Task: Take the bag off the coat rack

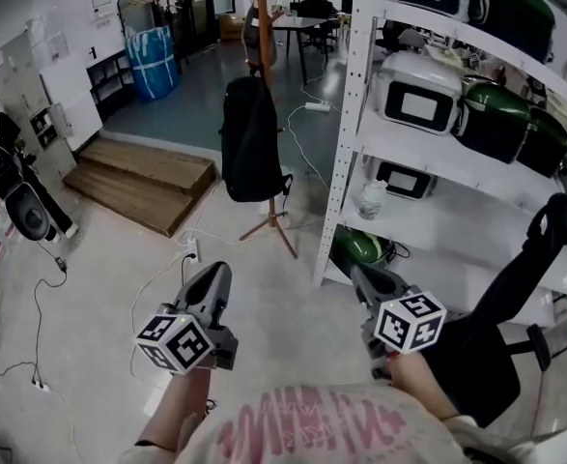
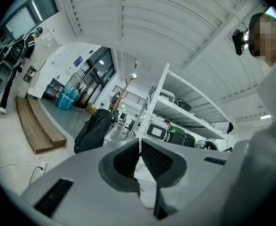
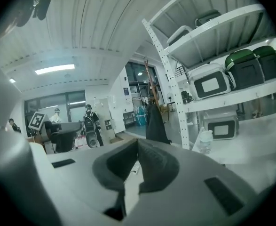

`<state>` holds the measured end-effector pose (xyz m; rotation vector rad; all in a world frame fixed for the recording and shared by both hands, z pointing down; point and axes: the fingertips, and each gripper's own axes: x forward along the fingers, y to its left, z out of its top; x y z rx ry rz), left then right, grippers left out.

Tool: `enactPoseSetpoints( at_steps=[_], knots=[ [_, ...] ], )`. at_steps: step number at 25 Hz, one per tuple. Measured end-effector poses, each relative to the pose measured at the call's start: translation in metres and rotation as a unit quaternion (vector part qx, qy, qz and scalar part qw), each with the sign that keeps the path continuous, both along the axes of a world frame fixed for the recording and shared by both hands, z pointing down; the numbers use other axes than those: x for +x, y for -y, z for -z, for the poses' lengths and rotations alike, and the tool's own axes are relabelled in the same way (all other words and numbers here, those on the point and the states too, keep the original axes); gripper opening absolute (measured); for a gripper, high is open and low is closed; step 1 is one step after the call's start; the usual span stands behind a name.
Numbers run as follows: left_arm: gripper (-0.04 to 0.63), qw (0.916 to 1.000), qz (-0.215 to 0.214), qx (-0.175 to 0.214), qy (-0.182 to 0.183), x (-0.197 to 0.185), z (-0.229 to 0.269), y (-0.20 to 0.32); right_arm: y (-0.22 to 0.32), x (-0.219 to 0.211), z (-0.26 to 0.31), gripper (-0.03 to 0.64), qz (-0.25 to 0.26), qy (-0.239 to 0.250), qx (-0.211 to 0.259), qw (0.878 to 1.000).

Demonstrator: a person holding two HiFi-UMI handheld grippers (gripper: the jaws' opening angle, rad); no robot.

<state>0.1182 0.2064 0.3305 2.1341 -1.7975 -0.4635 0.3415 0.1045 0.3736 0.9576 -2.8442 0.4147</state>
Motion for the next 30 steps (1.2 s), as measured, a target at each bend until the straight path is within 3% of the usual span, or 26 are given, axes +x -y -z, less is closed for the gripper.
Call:
enactPoseSetpoints(
  at_steps=[4, 15, 22, 30],
  knots=[
    [0.018, 1.0000, 0.005, 0.005, -0.005, -0.016, -0.001, 0.019, 0.029, -0.017, 0.003, 0.005, -0.002, 0.002, 0.013, 1.000],
    [0.018, 0.9976, 0.045, -0.043, -0.031, -0.043, -0.042, 0.024, 0.047, -0.077, -0.065, 0.005, 0.043, -0.028, -0.062, 0.997],
    [0.018, 0.9945, 0.074, -0.059, -0.046, -0.080, -0.063, 0.050, 0.095, -0.116, -0.083, 0.005, 0.056, -0.042, -0.084, 0.994],
    [0.018, 0.9907, 0.095, -0.072, -0.065, -0.140, -0.069, 0.111, 0.164, -0.194, -0.086, 0.005, 0.093, -0.047, -0.088, 0.991]
  ],
)
